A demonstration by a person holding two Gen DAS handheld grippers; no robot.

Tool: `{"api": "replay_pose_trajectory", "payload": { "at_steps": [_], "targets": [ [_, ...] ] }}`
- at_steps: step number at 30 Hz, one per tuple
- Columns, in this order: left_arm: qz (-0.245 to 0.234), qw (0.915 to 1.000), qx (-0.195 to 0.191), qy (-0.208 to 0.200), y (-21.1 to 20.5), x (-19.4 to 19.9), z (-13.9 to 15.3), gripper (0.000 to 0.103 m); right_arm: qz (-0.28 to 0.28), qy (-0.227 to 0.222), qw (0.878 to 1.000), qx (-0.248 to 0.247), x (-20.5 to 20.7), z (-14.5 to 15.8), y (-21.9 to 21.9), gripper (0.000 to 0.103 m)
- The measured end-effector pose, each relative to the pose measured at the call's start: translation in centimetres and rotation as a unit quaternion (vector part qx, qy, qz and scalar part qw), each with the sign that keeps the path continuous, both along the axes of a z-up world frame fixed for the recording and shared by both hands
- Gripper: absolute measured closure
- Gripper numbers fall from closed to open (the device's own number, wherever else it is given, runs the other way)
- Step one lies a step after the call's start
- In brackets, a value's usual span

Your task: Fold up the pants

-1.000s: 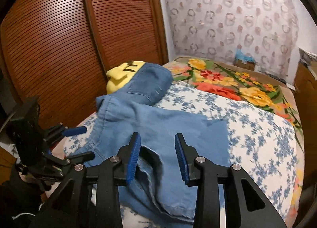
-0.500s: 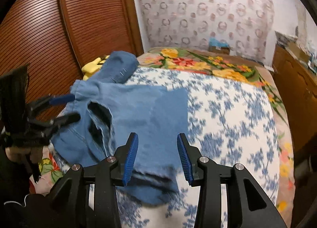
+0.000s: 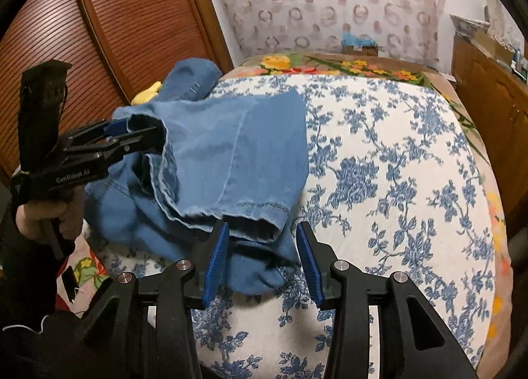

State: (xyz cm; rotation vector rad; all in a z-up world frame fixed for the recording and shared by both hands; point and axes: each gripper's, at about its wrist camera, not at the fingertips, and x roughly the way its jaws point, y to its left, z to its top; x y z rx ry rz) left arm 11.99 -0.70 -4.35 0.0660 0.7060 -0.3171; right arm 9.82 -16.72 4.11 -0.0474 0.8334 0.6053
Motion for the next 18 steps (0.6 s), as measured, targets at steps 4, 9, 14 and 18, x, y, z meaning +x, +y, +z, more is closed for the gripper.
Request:
{"api": "replay_pose_trajectory", "payload": {
  "at_steps": [4,9,14,18],
  "targets": [
    [-0.004,0.9999,-0.01,0.008,0.2,0.1,-0.3,0.079,-0.008,0.007,1.0,0.019,0.5,-0.7,0.0,0.059],
    [-0.014,0.9997,-0.013,-0.016,0.2,-1.4,0.8,0.098,0.008,-0.023,0.999,0.044,0.6,0.3,-0.1,0.098],
    [-0.008,0.9984,-0.033,-0.045,1.6,-4.4,3.1,0.098,0.03,-0.08,0.995,0.047,0.3,4.0,1.1,0.1],
    [0.013,0.9964,-0.053,-0.066,3.8,-6.9,4.7,0.098,0.054,-0.126,0.99,0.042,1.0,8.0,3.6,0.1]
  ]
}}
